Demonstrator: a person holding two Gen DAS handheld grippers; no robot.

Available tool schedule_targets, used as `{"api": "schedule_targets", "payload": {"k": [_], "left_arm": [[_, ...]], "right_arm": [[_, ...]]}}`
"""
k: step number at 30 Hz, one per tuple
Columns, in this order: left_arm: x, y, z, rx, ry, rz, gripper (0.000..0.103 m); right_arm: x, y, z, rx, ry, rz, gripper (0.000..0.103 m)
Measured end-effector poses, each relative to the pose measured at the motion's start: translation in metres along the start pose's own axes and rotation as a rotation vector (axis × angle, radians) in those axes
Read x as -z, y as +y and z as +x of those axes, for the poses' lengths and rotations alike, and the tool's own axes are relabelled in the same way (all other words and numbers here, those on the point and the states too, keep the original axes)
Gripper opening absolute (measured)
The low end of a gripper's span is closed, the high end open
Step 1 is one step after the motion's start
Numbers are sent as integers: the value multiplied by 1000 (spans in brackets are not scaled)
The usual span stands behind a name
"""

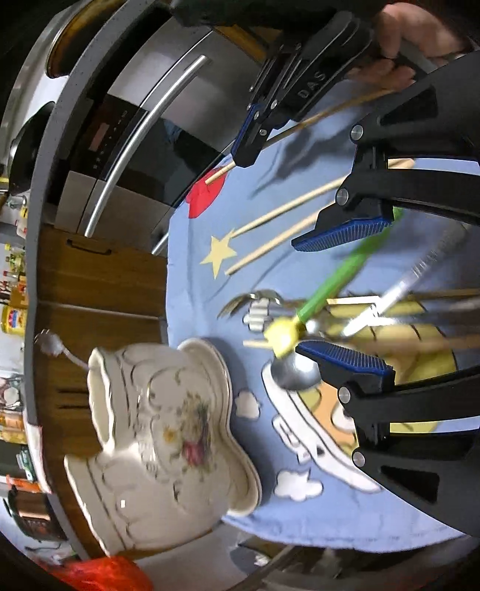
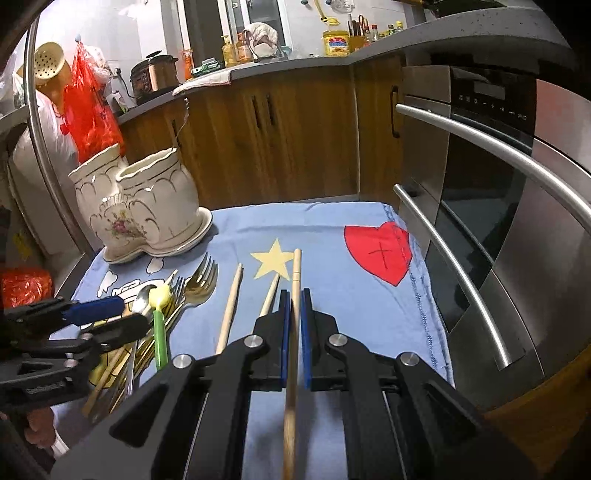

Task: Organize utensils
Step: 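Grasp the green-handled spoon with the left tool while the right tool grasps a chopstick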

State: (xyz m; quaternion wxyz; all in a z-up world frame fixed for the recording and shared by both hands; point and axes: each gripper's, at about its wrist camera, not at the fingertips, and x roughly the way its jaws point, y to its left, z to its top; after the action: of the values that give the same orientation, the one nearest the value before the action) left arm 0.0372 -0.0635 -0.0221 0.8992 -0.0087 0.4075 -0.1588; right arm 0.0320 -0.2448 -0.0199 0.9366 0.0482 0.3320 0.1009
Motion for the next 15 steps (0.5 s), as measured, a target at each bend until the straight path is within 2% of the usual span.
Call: {"api": "schedule_targets", "payload": {"k": [2, 6, 9, 15], "left_arm": [[0, -6, 10, -28, 25, 15, 37], [1, -11, 26, -106, 70, 29, 31], [-1, -6, 33, -91, 89, -3, 28], [-5, -2, 34, -92, 71, -25, 21]], "right_arm": [[0, -2, 0, -3, 3, 6, 6], [1, -3, -3, -21, 3, 8, 6], [2, -4, -6, -31, -2, 5, 6], [2, -9, -8, -42, 3, 7, 6]]}}
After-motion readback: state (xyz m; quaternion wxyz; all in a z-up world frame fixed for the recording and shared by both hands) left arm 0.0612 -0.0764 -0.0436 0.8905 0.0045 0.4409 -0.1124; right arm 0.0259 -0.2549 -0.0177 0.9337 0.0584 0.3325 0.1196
